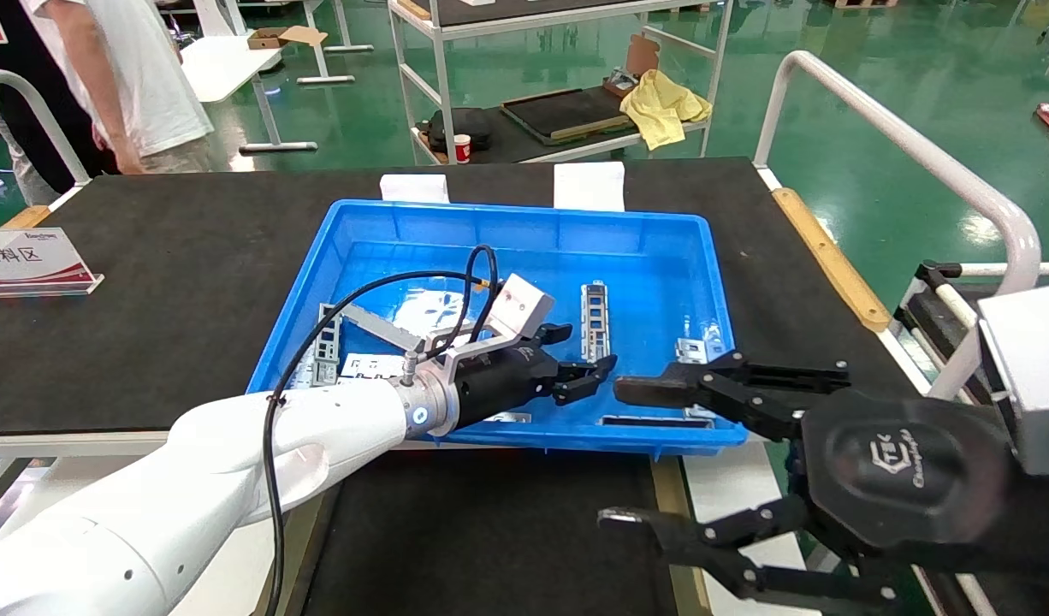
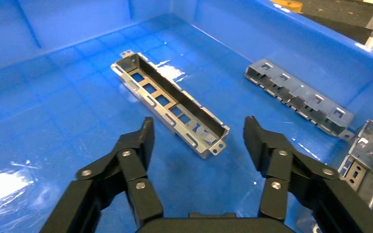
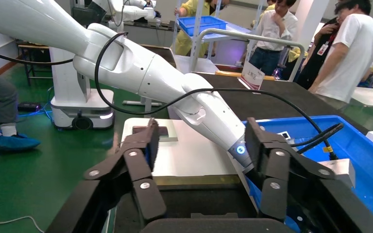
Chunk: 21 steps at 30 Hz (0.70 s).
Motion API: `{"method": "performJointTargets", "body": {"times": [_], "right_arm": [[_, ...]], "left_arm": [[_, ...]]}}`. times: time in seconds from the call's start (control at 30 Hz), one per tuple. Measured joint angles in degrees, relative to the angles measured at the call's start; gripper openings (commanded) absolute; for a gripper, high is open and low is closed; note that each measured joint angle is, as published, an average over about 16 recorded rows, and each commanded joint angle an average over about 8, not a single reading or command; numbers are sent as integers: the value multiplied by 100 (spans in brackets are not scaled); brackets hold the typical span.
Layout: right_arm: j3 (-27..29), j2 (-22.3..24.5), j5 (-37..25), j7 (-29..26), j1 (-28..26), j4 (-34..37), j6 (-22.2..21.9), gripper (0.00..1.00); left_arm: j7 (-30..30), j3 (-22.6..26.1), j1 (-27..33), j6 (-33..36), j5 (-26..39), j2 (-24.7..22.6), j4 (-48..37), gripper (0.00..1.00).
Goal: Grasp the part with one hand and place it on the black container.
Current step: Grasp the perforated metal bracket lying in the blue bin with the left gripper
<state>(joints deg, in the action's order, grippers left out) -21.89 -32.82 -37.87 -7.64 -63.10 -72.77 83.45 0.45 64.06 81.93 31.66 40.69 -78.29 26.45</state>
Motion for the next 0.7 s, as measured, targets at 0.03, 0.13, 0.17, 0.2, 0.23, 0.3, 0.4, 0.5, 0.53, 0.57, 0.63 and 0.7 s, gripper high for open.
{"method": "performJointTargets", "body": {"times": [0.03,0.13,0.17,0.2,0.23,0.3,0.4,0.5,0.53,0.57,0.63,0.7], "right_arm": [[0,0,0,0,0,0,0,0],[0,0,0,0,0,0,0,0],[0,0,0,0,0,0,0,0],[0,0,0,0,0,0,0,0],[0,0,0,0,0,0,0,0],[0,0,0,0,0,0,0,0],[-1,0,0,0,0,0,0,0],[-1,0,0,0,0,0,0,0],[-1,0,1,0,0,0,0,0],[-1,0,1,0,0,0,0,0],[-1,0,1,0,0,0,0,0],[-1,0,1,1,0,0,0,0]], "left_arm": [[15,27,-1,-8,-34,1,-7,0],[60,103,-7,-26,-130,2,-31,0],[76,127,-8,-31,-161,3,-39,0],[91,151,-10,-34,-191,3,-48,0],[107,174,-11,-37,-220,4,-56,0],[141,220,-14,-42,-277,5,-74,0],[192,284,-15,-45,-359,6,-101,0],[248,342,-10,-43,-437,8,-129,0],[271,361,-7,-39,-462,8,-137,0],[295,378,-2,-33,-486,8,-144,0],[352,410,10,-15,-534,9,-156,0],[419,437,28,12,-580,10,-168,0]]}}
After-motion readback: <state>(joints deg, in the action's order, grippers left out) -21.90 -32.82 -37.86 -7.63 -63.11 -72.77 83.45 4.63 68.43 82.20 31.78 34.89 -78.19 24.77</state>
